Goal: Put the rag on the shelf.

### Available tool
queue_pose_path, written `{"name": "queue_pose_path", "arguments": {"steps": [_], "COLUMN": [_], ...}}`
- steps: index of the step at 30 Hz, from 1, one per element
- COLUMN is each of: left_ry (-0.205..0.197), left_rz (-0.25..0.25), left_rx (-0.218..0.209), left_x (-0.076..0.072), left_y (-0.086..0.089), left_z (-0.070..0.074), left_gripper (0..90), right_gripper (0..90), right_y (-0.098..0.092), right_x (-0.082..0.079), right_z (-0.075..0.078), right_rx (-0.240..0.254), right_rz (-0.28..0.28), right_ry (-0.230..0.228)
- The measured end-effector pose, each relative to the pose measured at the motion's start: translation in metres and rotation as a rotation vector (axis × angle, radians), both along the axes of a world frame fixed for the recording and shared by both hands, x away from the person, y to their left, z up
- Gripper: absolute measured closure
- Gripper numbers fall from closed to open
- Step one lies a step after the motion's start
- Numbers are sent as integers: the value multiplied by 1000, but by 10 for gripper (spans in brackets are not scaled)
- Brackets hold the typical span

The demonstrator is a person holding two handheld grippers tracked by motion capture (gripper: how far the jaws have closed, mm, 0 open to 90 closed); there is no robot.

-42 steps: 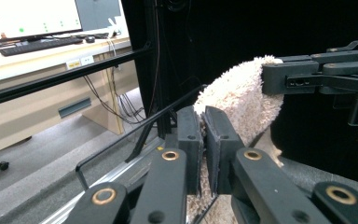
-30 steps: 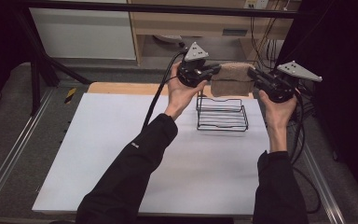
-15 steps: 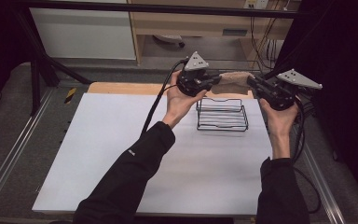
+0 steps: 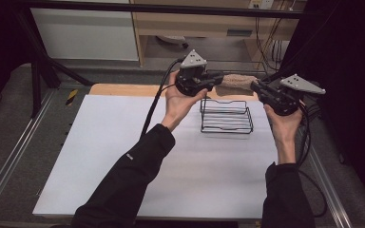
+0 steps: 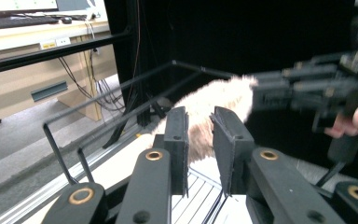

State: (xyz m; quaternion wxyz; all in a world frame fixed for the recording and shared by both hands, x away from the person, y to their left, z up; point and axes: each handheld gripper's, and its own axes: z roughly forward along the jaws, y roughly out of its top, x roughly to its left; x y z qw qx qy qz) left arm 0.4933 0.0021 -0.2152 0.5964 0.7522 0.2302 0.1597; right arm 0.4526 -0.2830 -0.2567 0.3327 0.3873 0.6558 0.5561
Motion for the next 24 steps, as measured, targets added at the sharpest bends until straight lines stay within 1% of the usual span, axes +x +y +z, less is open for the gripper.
{"name": "queue_pose_path", "arguments": {"steps": [2, 5, 7, 9, 13, 17, 18, 22, 24], "left_ry": [14, 41, 61, 73, 74, 60, 62, 68, 64], "left_rz": [8, 18, 12, 5, -2, -10, -12, -13, -8], "left_rx": [1, 25, 30, 44, 76, 103, 110, 121, 129], "left_x": [2, 8, 11, 12, 11, 7, 6, 7, 8], "left_y": [-1, -6, -10, -15, -19, -20, -20, -20, -20], "left_z": [4, 5, 4, 2, -3, -8, -9, -15, -16], "left_gripper": [775, 822, 872, 895, 897, 897, 897, 898, 898], "right_gripper": [801, 800, 798, 796, 789, 770, 766, 726, 712], "right_y": [0, 0, -1, -1, -2, -3, -3, -3, -3], "right_x": [0, 0, -1, -1, -2, -2, -3, -4, -5], "right_z": [-1, -3, -3, -3, -5, -8, -9, -9, -8], "right_rx": [0, -1, -1, -6, -12, -12, -13, -5, -1], "right_rz": [3, 5, 7, 9, 15, 18, 19, 16, 17], "right_ry": [-1, -1, -1, -2, 1, 7, 11, 24, 25]}}
